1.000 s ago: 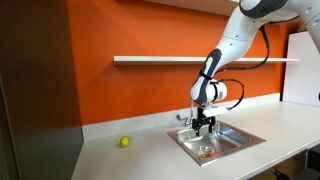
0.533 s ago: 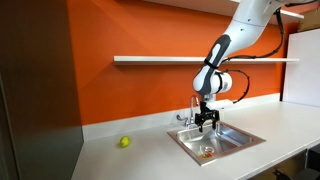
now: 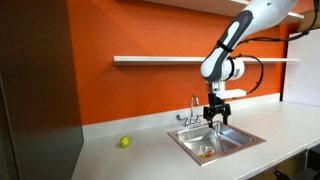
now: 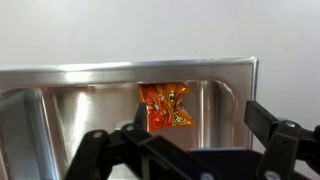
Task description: Put the orange packet in the sink.
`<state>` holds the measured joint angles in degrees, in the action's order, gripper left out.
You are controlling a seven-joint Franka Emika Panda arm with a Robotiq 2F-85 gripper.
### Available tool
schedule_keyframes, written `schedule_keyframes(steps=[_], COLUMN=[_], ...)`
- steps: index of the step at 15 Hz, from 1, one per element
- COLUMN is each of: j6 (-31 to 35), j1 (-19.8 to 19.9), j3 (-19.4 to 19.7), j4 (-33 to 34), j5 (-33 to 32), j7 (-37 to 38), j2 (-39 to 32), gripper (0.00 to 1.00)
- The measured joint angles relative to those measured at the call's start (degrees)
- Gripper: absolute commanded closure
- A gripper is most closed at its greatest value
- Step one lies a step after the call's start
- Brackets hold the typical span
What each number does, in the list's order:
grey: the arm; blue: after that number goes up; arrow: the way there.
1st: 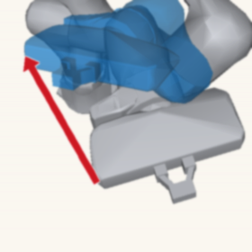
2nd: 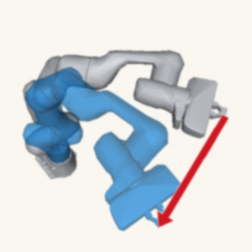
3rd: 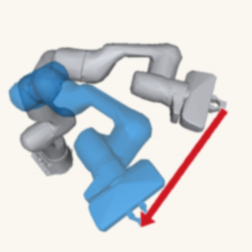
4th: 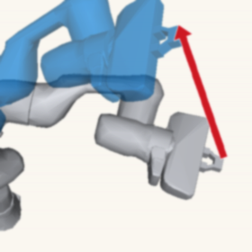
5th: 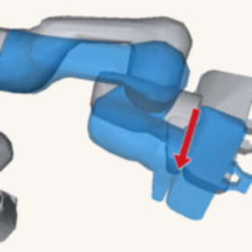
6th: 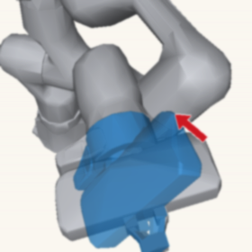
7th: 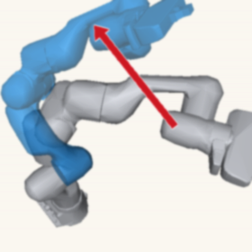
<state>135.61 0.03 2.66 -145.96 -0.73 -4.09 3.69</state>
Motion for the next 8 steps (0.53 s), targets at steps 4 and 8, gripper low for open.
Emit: schedule_keyframes(steps=[4,8], j6=[-3.88,-8.47], j1=[0.0,0.0], j3=[-0.06,-0.68], j4=[-3.65,-6.14], j5=[-1.49,-1.92], j7=[2.74,5.04], j2=[7.51,14.08], gripper=[0.0,0.0])
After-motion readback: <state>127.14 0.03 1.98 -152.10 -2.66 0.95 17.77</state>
